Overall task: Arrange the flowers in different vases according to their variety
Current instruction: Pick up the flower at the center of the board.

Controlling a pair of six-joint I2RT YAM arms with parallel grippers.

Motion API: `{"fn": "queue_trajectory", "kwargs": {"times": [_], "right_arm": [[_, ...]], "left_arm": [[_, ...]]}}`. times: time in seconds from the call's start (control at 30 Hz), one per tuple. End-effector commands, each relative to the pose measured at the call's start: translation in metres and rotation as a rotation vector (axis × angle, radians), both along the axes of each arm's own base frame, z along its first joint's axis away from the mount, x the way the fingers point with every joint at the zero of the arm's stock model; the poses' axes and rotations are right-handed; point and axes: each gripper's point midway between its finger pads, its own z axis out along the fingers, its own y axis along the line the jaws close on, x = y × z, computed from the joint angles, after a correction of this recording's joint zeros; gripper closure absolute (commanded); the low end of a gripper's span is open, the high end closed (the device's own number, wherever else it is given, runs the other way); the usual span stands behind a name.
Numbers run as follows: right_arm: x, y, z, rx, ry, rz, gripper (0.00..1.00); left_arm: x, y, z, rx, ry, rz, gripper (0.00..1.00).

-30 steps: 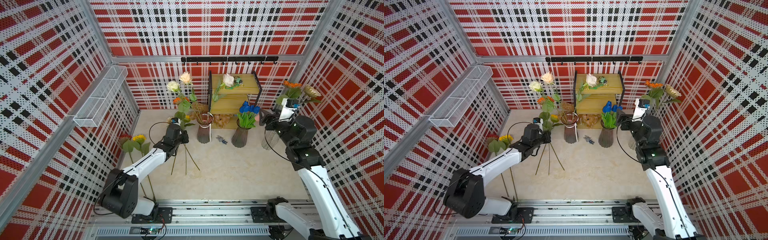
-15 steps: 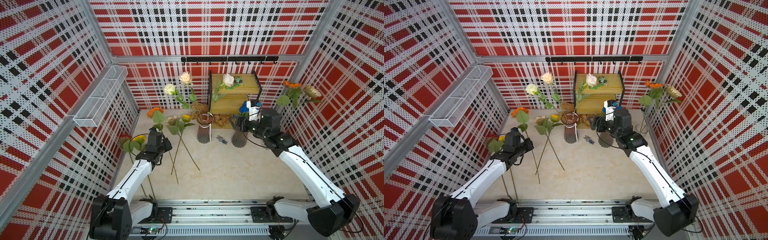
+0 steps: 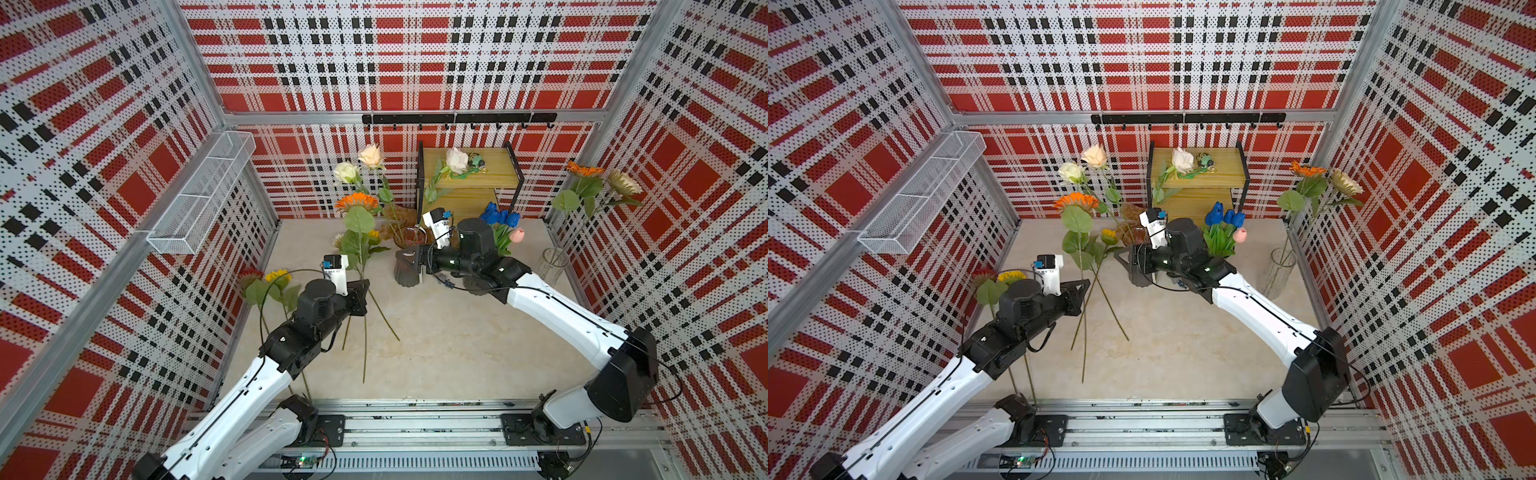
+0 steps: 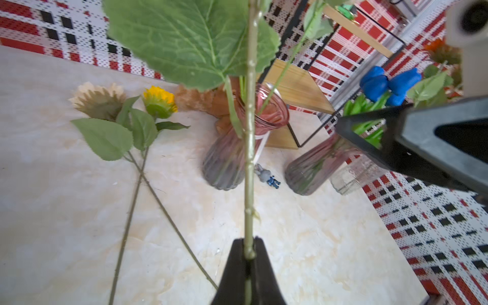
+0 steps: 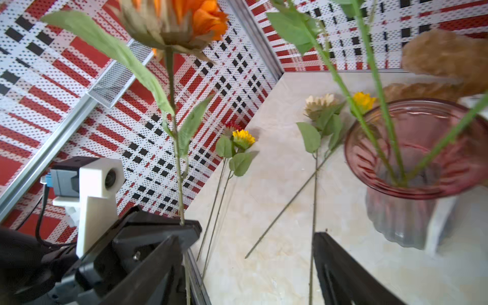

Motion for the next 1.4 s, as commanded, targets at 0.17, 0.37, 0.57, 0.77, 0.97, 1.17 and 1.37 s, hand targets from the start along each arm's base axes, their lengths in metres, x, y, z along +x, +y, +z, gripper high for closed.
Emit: {"fn": "queue_trajectory", "kwargs": {"times": [0.17, 0.37, 0.57, 0.77, 0.97, 1.17, 1.37], "right_arm": [[-0.009, 0.039, 0.017, 0.068, -0.037, 0.108, 0.18], [-0.013, 0.054, 0.002, 0.067, -0.011, 0.129, 0.22], [-0.01, 0.068, -0.012, 0.07, 0.01, 0.143, 0.28], [-0.007, 0.077, -0.008, 0.094, 0.006, 0.158, 0.62], [-0.006, 0.073, 0.01, 0.098, -0.027, 0.141, 1.0], [-0.002, 0.04, 0.039, -0.001, -0.155, 0.015, 1.0], [0.003, -0.033, 0.089, -0.17, -0.373, -0.252, 1.0]], "left_arm": [[0.002, -0.021, 0.014, 0.009, -0.055, -0.03, 1.0], [0.005, -0.03, 0.02, 0.005, -0.068, -0.048, 1.0], [0.006, -0.034, 0.023, 0.002, -0.077, -0.055, 1.0], [0.004, -0.037, 0.02, 0.0, -0.069, -0.06, 0.92], [0.011, -0.024, 0.003, 0.029, -0.033, -0.01, 0.5], [0.027, 0.017, -0.018, 0.051, 0.048, 0.068, 0.41], [0.041, 0.059, -0.054, 0.123, 0.173, 0.158, 0.39]]}}
